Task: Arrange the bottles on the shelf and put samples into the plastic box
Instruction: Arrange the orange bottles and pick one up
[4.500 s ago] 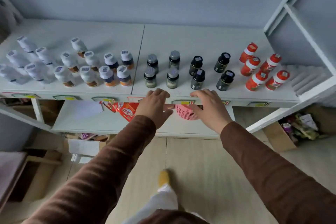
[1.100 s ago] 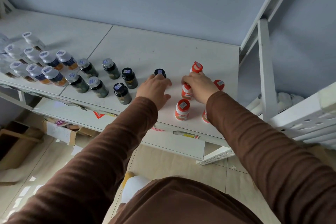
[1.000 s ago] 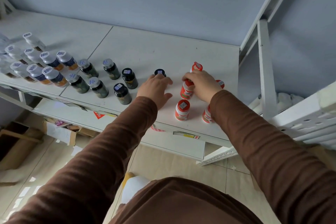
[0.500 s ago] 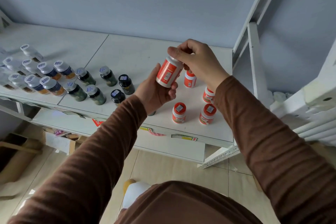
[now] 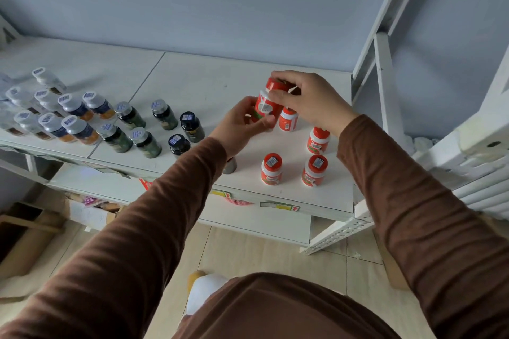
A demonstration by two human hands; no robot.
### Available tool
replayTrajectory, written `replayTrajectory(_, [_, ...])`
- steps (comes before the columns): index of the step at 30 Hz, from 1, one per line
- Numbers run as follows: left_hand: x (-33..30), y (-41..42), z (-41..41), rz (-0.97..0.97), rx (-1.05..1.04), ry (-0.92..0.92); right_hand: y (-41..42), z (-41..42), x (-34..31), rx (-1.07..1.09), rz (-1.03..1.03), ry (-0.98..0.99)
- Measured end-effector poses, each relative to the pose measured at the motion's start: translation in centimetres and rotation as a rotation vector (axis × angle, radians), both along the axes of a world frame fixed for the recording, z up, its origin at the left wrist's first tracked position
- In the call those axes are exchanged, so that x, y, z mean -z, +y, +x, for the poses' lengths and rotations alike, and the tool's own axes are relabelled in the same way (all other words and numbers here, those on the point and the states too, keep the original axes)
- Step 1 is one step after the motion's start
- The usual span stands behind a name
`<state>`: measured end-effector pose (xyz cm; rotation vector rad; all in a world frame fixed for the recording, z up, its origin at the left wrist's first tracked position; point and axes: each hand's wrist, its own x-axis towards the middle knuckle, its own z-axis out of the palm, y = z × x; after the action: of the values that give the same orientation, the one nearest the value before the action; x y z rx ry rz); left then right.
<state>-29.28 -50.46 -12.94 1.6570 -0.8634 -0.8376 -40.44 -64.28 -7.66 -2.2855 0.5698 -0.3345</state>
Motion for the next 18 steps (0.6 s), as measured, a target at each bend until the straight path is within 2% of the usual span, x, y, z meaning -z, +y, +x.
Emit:
replayTrajectory(5, [1.7, -1.2, 0.1, 0.090, -0.106, -0.325, 0.3, 0.0, 1.0, -0.023, -0.083, 0.072])
replayTrajectory(12, [2.4, -1.3, 2.5, 0.437, 0.101, -0.918, -0.1, 1.3, 5.1, 0.022, -0.238, 0.233])
replayTrajectory(18, [2.3, -2.0, 3.2, 0.457, 0.123, -1.063, -0.2, 2.3, 9.2, -0.007, -0.354, 0.375])
